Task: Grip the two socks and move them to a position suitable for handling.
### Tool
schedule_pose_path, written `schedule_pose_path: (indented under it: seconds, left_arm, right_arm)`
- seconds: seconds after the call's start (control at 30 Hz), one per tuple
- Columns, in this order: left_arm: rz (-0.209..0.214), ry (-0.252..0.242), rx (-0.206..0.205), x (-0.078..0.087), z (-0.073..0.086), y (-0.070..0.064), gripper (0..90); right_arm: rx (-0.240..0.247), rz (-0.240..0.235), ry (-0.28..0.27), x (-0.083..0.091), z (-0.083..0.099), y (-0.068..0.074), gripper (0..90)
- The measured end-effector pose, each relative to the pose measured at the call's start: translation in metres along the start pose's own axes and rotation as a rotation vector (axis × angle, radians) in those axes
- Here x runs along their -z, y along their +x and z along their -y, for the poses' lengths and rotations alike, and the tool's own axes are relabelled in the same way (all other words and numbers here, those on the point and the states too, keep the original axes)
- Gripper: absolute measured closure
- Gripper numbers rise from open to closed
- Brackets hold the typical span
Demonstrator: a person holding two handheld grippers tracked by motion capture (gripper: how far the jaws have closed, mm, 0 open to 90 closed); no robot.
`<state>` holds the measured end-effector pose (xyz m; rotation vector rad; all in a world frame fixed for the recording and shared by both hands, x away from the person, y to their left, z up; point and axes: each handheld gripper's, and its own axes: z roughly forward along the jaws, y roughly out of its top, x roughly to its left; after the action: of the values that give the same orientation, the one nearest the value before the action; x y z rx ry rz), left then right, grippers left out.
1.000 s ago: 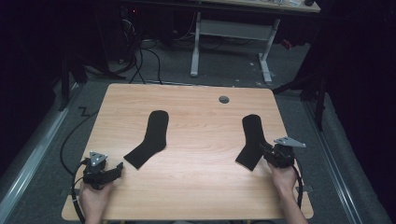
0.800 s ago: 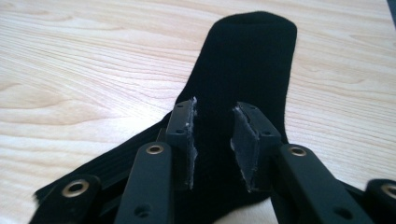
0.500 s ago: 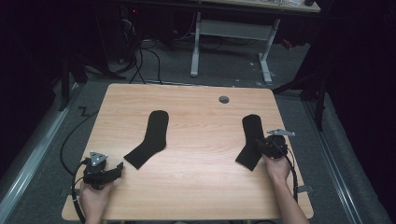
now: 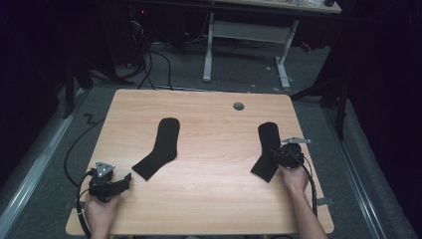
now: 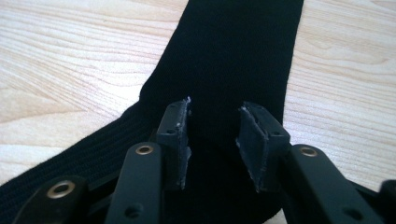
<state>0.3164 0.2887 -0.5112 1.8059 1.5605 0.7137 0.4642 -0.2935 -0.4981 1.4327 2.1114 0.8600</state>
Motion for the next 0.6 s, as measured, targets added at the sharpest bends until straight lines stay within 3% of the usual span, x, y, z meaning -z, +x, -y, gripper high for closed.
schedule_pose_path:
  seconds: [0.2, 0.33, 0.37, 0.5, 0.6]
  left_arm:
    - [0.001, 0.002, -0.003, 0.000, 0.000, 0.000, 28.3]
    - [0.003, 0.002, -0.004, 0.000, 0.000, 0.000, 28.1]
    - [0.001, 0.001, -0.003, 0.001, 0.001, -0.001, 28.2]
    - [-0.005, 0.000, 0.002, -0.001, -0.001, 0.000, 28.6]
    - [-0.001, 0.000, -0.001, -0.001, 0.000, -0.001, 28.5]
  right_arm:
    - [0.018, -0.016, -0.001, 0.002, 0.002, 0.003, 74.9]
    - [-0.001, -0.025, -0.023, 0.002, 0.006, 0.004, 82.2]
    - [-0.036, -0.038, -0.036, 0.004, 0.009, 0.002, 85.2]
    - [-0.062, -0.058, -0.033, 0.004, 0.009, -0.002, 86.6]
    - [-0.032, -0.037, -0.050, 0.004, 0.011, 0.002, 87.0]
